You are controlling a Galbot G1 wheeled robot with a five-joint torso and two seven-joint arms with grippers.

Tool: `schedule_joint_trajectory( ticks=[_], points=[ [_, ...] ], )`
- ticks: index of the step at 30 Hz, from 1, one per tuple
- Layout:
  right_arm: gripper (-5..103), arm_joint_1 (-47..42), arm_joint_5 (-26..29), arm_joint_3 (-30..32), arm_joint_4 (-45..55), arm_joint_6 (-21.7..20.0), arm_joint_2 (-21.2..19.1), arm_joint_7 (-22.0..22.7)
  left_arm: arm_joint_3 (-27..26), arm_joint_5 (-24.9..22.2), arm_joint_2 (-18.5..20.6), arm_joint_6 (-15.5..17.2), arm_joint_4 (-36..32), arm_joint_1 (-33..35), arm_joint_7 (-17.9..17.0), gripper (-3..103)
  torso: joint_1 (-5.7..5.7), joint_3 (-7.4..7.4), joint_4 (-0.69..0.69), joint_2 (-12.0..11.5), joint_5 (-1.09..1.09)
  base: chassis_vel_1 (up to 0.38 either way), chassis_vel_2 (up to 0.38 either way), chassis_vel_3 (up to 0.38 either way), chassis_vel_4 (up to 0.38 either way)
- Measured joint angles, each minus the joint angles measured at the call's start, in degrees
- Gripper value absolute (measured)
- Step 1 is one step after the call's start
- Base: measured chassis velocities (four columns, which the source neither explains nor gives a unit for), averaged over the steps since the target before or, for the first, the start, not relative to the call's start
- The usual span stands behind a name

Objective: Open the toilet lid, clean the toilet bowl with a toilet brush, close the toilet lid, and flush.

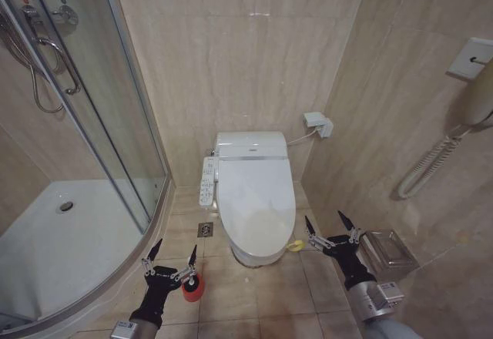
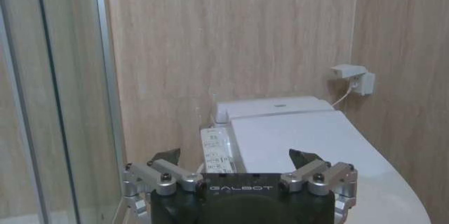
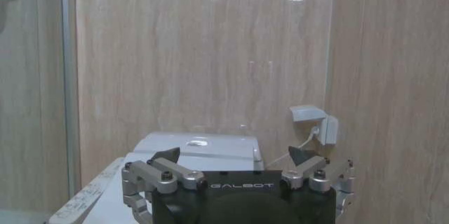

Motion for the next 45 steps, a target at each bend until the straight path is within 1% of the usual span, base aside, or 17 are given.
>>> schedule_joint_trajectory(
  ticks=[23, 25, 26, 27, 28, 30, 31, 34, 35, 37, 38, 39, 40, 41, 42, 44, 45],
  points=[
    [100, 0.0, 0.0, 0.0, 0.0, 0.0, 0.0, 0.0, 0.0, -0.1, 0.0, 0.1, -0.1, 0.0, 0.0, 100, 0.0, 0.0, 0.0, 0.0, 0.0, 0.0, 0.0, 0.0, 0.0],
    [100, 0.0, 0.0, 0.0, 0.0, 0.0, 0.0, 0.0, -1.3, -2.0, 0.7, 2.4, -1.6, 0.2, -1.1, 100, 0.0, 0.0, 0.0, 0.0, -0.02, 0.0, 0.0, 0.0, 0.0],
    [100, 0.0, 0.0, 0.0, 0.0, 0.0, 0.0, 0.0, -2.5, -3.9, 1.3, 4.5, -3.1, 0.3, -2.2, 100, 0.0, 0.0, 0.0, 0.0, -0.01, 0.0, 0.0, 0.0, 0.0],
    [100, 0.0, 0.0, 0.0, 0.0, 0.0, 0.0, 0.0, -3.2, -5.0, 1.7, 5.8, -4.0, 0.4, -2.8, 100, 0.0, 0.0, 0.0, 0.0, -0.01, 0.0, 0.0, 0.0, 0.0],
    [100, 0.0, 0.0, 0.0, 0.0, 0.0, 0.0, 0.0, -3.2, -5.0, 1.7, 5.8, -4.0, 0.4, -2.8, 100, 0.0, 0.0, 0.0, 0.0, -0.01, 0.0, 0.0, 0.0, 0.0],
    [100, 0.0, 0.0, 0.0, 0.0, 0.0, 0.0, 0.0, -5.0, -7.9, 2.7, 9.2, -6.3, 0.7, -4.4, 100, 0.0, 0.0, 0.0, 0.0, -0.01, 0.0, 0.0, 0.0, 0.0],
    [100, 0.0, 0.0, 0.0, 0.0, 0.0, 0.0, 0.0, -5.0, -7.9, 2.7, 9.2, -6.3, 0.7, -4.4, 100, 0.0, 0.0, 0.0, 0.0, -0.01, 0.0, 0.0, 0.0, 0.0],
    [100, 0.0, 0.0, 0.0, 0.0, 0.0, 0.0, 0.0, -9.0, -14.4, 4.9, 16.6, -11.4, 1.2, -8.0, 100, 0.0, 0.0, 0.0, 0.0, -0.01, 0.0, 0.0, 0.0, 0.0],
    [100, 0.0, 0.0, 0.0, 0.0, 0.0, 0.0, 0.0, -9.0, -14.4, 4.9, 16.6, -11.4, 1.2, -8.0, 100, 0.0, 0.0, 0.0, 0.0, -0.01, 0.0, 0.0, 0.0, 0.0],
    [100, 0.0, 0.0, 0.0, 0.0, 0.0, 0.0, 0.0, -10.9, -17.5, 6.0, 20.2, -13.8, 1.5, -9.7, 100, 0.0, 0.0, 0.0, 0.0, -0.01, 0.0, 0.0, 0.0, 0.0],
    [100, 0.0, 0.0, 0.0, 0.0, 0.0, 0.0, 0.0, -13.0, -19.5, 7.2, 19.8, -14.3, 1.4, -10.3, 100, -0.01, 0.0, 0.02, 0.0, 0.0, 0.0, 0.0, 0.0, 0.0],
    [100, 0.0, 0.0, 0.0, 0.0, 0.0, 0.0, 0.0, -14.5, -20.8, 8.1, 18.3, -12.9, 0.9, -10.5, 100, -0.01, 0.0, -0.01, 0.0, 0.06, 0.0, 0.0, 0.0, 0.0],
    [100, 0.0, 0.0, 0.0, 0.0, 0.0, 0.0, 0.0, -14.6, -21.8, 8.4, 17.6, -11.3, 0.5, -10.5, 100, -0.01, 0.0, 0.0, 0.0, 0.0, 0.0, 0.0, 0.0, 0.0],
    [100, 0.0, 0.0, 0.0, 0.0, 0.0, 0.0, 0.0, -14.6, -21.8, 8.4, 17.6, -11.3, 0.5, -10.5, 100, -0.01, 0.0, 0.0, 0.0, 0.0, 0.0, 0.0, 0.0, 0.0],
    [100, 0.0, 0.0, 0.0, 0.0, 0.0, 0.0, 0.0, -14.7, -22.3, 8.6, 17.2, -10.1, 0.2, -10.5, 100, -0.01, 0.0, 0.0, 0.0, -0.06, 0.0, 0.0, 0.0, 0.0],
    [100, 0.0, 0.0, 0.0, 0.0, 0.0, 0.0, 0.0, -14.9, -22.8, 9.5, 15.6, -5.8, -1.3, -10.2, 100, -0.01, 0.0, 0.01, 0.0, -0.01, 0.0, 0.0, 0.0, 0.0],
    [100, 0.0, 0.0, 0.0, 0.0, 0.0, 0.0, 0.0, -14.9, -22.8, 9.5, 15.6, -5.8, -1.3, -10.2, 100, -0.01, 0.0, 0.01, 0.0, -0.01, 0.0, 0.0, 0.0, 0.0]
  ],
)
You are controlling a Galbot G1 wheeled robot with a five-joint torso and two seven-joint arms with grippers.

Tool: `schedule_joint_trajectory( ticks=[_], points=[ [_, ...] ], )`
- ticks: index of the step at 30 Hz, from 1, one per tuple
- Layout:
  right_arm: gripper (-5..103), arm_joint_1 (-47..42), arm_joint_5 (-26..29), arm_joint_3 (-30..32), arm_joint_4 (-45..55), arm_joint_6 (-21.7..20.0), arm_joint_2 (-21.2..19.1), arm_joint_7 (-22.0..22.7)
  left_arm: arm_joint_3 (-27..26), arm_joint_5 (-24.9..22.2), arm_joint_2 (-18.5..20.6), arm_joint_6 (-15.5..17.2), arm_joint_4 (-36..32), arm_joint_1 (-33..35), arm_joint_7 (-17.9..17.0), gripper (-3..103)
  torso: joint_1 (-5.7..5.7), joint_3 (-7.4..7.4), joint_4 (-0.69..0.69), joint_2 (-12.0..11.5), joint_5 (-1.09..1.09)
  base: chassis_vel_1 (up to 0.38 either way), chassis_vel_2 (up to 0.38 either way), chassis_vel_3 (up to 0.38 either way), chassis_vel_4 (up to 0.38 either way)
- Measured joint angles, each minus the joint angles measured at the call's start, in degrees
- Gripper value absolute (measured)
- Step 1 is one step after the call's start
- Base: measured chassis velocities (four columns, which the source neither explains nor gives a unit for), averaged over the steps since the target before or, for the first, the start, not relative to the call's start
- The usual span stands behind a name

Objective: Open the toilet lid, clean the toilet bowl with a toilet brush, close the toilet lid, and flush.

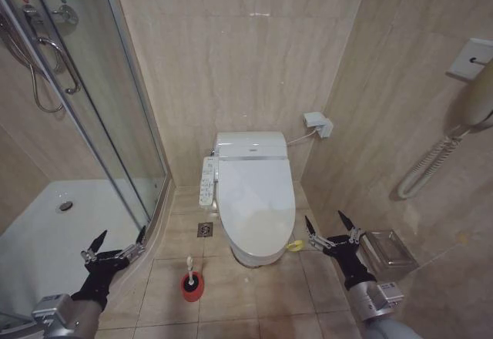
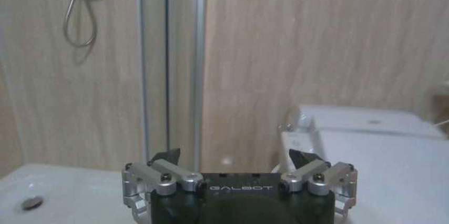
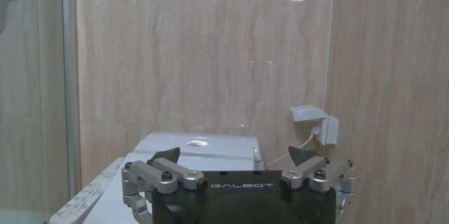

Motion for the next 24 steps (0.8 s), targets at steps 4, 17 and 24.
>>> schedule_joint_trajectory(
  ticks=[4, 17, 24],
  points=[
    [100, 0.0, 0.0, 0.0, 0.0, 0.0, 0.0, 0.0, 0.0, -0.2, 1.9, -2.6, 6.4, -2.6, 1.4, 100, 0.0, 0.0, -0.01, 0.0, 0.0, 0.0, 0.0, 0.0, 0.0],
    [100, 0.0, 0.0, 0.0, 0.0, 0.0, 0.0, 0.0, 1.1, -2.2, 5.9, -10.1, 15.7, -8.7, 5.9, 94, 0.01, 0.0, -0.01, 0.0, 0.01, 0.0, 0.0, 0.0, 0.0],
    [100, 0.0, 0.0, 0.0, 0.0, 0.0, 0.0, 0.0, 2.3, -3.5, 7.6, -12.5, 19.2, -12.4, 7.4, 94, 0.01, 0.0, -0.01, 0.0, 0.01, 0.0, 0.0, 0.0, 0.0]
  ],
)
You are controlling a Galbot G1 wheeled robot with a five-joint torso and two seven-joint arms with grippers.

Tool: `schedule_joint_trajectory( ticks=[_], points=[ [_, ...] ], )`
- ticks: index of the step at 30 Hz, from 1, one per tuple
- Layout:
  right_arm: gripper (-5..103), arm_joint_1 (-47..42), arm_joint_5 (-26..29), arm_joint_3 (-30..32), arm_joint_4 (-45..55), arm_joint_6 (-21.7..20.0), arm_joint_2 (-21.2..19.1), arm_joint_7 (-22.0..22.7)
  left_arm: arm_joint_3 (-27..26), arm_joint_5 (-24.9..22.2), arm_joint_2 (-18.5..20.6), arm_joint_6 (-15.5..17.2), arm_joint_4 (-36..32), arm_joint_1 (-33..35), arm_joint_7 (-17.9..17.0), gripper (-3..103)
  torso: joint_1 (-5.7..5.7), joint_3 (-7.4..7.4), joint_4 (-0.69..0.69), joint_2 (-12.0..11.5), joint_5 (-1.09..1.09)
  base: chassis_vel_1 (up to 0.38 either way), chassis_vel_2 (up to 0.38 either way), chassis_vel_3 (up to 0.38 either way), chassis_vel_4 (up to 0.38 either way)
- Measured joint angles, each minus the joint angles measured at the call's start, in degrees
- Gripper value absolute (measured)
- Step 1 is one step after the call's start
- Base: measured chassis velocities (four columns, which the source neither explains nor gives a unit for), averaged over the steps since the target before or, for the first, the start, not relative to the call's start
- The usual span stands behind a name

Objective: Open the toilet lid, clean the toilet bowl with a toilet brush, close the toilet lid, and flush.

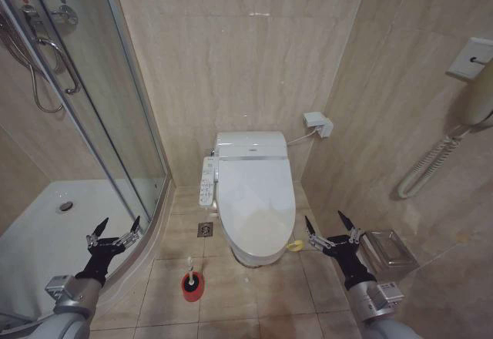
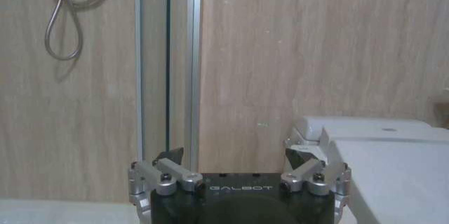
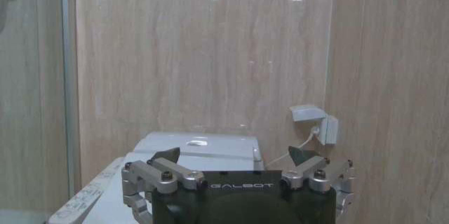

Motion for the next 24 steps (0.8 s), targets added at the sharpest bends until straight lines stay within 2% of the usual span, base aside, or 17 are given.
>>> schedule_joint_trajectory(
  ticks=[5, 24],
  points=[
    [100, 0.0, 0.0, 0.0, 0.0, 0.0, 0.0, 0.0, 0.7, -0.8, 2.0, -1.8, 4.2, -3.5, 0.9, 93, 0.0, 0.0, -0.01, 0.0, 0.0, 0.0, 0.0, 0.0, 0.0],
    [100, 0.0, 0.0, 0.0, 0.0, 0.0, 0.0, 0.0, 3.6, -1.0, 3.4, -1.4, 8.9, -7.2, 2.3, 90, 0.0, 0.0, 0.0, 0.0, 0.0, 0.0, 0.0, 0.0, 0.0]
  ],
)
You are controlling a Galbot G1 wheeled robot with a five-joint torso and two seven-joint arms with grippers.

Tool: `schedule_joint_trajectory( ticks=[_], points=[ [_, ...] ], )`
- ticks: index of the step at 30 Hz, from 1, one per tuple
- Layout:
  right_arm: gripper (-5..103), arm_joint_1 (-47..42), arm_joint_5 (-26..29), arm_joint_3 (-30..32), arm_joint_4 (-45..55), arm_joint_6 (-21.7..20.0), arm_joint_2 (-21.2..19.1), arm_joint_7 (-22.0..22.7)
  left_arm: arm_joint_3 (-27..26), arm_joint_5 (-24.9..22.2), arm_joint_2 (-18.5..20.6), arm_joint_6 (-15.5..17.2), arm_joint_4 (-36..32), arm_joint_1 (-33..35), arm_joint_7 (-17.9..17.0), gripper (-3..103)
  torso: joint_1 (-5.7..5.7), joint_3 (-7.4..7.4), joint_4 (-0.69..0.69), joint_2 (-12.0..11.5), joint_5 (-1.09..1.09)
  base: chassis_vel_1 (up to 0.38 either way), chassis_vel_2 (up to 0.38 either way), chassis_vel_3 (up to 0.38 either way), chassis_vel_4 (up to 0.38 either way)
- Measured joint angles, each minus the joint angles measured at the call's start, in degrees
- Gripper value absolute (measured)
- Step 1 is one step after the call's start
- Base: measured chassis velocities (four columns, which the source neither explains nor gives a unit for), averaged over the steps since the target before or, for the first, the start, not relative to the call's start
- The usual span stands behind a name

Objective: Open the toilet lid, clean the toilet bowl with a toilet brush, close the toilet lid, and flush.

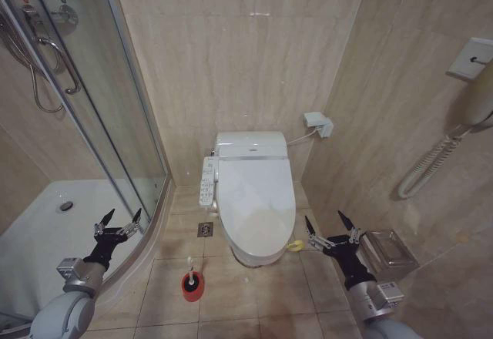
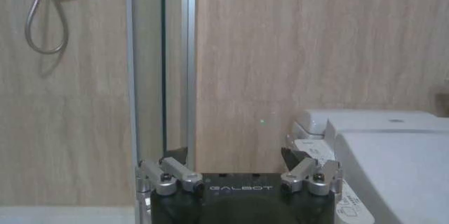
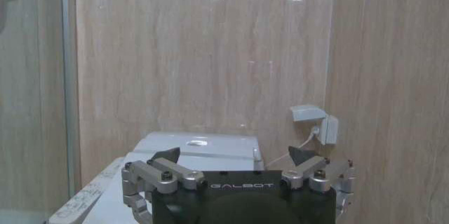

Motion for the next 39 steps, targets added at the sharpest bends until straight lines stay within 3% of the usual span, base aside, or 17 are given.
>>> schedule_joint_trajectory(
  ticks=[39],
  points=[
    [100, 0.0, 0.0, 0.0, 0.0, 0.0, 0.0, 0.0, 0.2, 1.1, -0.7, -2.6, 1.2, 0.8, 3.6, 90, 0.0, 0.0, 0.0, 0.0, 0.0, -0.015, 0.015, 0.014, -0.017]
  ],
)
